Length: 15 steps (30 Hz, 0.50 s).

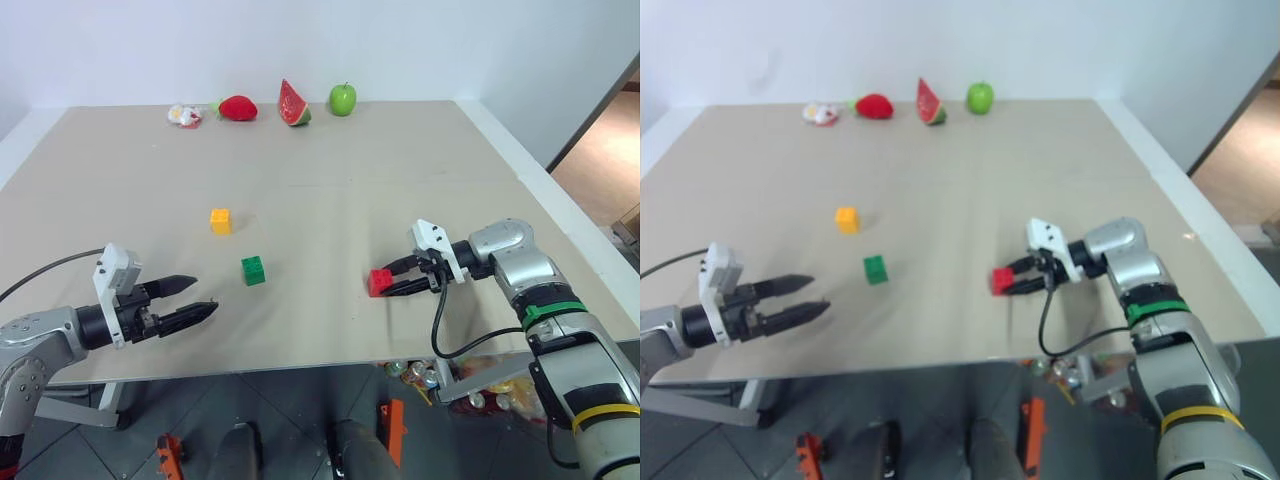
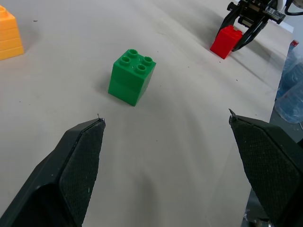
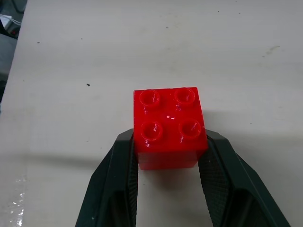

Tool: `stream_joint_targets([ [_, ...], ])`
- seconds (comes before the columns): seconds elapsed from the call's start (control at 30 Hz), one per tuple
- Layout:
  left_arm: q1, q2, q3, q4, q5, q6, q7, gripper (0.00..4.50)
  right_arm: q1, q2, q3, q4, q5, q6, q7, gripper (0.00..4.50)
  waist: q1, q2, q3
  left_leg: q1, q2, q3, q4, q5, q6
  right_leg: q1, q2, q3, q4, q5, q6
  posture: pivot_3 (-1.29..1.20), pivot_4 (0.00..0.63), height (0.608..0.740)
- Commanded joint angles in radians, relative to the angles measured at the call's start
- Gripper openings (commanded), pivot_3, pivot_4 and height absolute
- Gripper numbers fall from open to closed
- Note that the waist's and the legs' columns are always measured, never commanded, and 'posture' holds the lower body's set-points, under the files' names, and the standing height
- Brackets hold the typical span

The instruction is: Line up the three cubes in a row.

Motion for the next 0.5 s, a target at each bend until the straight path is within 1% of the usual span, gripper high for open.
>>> stream_joint_targets([
  [0.03, 0.004, 0.005, 0.031, -0.034, -0.018, 0.002, 0.009, 4.35, -0.037, 0.001, -0.011, 0.027, -0.011, -0.01, 0.067, 1.73, 0.0, 0.0, 0.0, 0.0, 0.0, 0.0, 0.0, 0.0, 0.0, 0.0, 0.0, 0.0, 0.0, 0.0, 0.0, 0.0, 0.15, 0.74],
  [0.07, 0.005, 0.004, 0.029, -0.036, -0.018, 0.002, 0.012, 4.35, -0.039, 0.005, -0.013, 0.034, -0.018, -0.015, 0.067, 2.28, 0.0, 0.0, 0.0, 0.0, 0.0, 0.0, 0.0, 0.0, 0.0, 0.0, 0.0, 0.0, 0.0, 0.0, 0.0, 0.0, 0.15, 0.74],
  [0.1, 0.005, 0.003, 0.027, -0.036, -0.018, 0.001, 0.013, 4.35, -0.04, 0.01, -0.02, 0.043, -0.027, -0.026, 0.06, 2.66, 0.0, 0.0, 0.0, 0.0, 0.0, 0.0, 0.0, 0.0, 0.0, 0.0, 0.0, 0.0, 0.0, 0.0, 0.0, 0.0, 0.15, 0.74],
  [0.2, 0.003, 0.002, 0.011, -0.034, -0.008, -0.004, 0.012, 4.35, -0.051, 0.01, -0.039, 0.055, -0.039, -0.025, 0.052, 3.61, 0.0, 0.0, 0.0, 0.0, 0.0, 0.0, 0.0, 0.0, 0.0, 0.0, 0.0, 0.0, 0.0, 0.0, 0.0, 0.0, 0.15, 0.74],
  [0.23, 0.001, 0.004, 0.004, -0.029, -0.001, -0.008, 0.009, 4.35, -0.054, 0.003, -0.042, 0.053, -0.043, -0.024, 0.058, 4.03, 0.0, 0.0, 0.0, 0.0, 0.0, 0.0, 0.0, 0.0, 0.0, 0.0, 0.0, 0.0, 0.0, 0.0, 0.0, 0.0, 0.15, 0.74],
  [0.27, -0.002, 0.008, -0.01, -0.019, 0.013, -0.015, 0.002, 4.35, -0.054, -0.014, -0.036, 0.041, -0.037, -0.021, 0.064, 4.32, 0.0, 0.0, 0.0, 0.0, 0.0, 0.0, 0.0, 0.0, 0.0, 0.0, 0.0, 0.0, 0.0, 0.0, 0.0, 0.0, 0.15, 0.74],
  [0.4, -0.039, 0.021, -0.077, 0.055, 0.097, -0.056, -0.018, 4.35, -0.062, -0.099, -0.02, -0.035, 0.023, -0.001, 0.067, 4.32, 0.003, 0.001, 0.0, 0.0, 0.0, 0.0, 0.0, 0.0, 0.0, 0.0, 0.0, 0.0, 0.0, 0.0, 0.0, 0.0, 0.15, 0.74],
  [0.5, -0.111, 0.023, -0.133, 0.152, 0.162, -0.1, -0.044, 4.35, -0.067, -0.223, -0.002, -0.154, 0.139, 0.046, 0.067, 4.32, 0.006, 0.002, 0.001, -0.001, 0.0, 0.0, 0.0, 0.0, 0.0, 0.0, 0.0, 0.0, 0.0, 0.0, 0.0, 0.0, 0.15, 0.74],
])
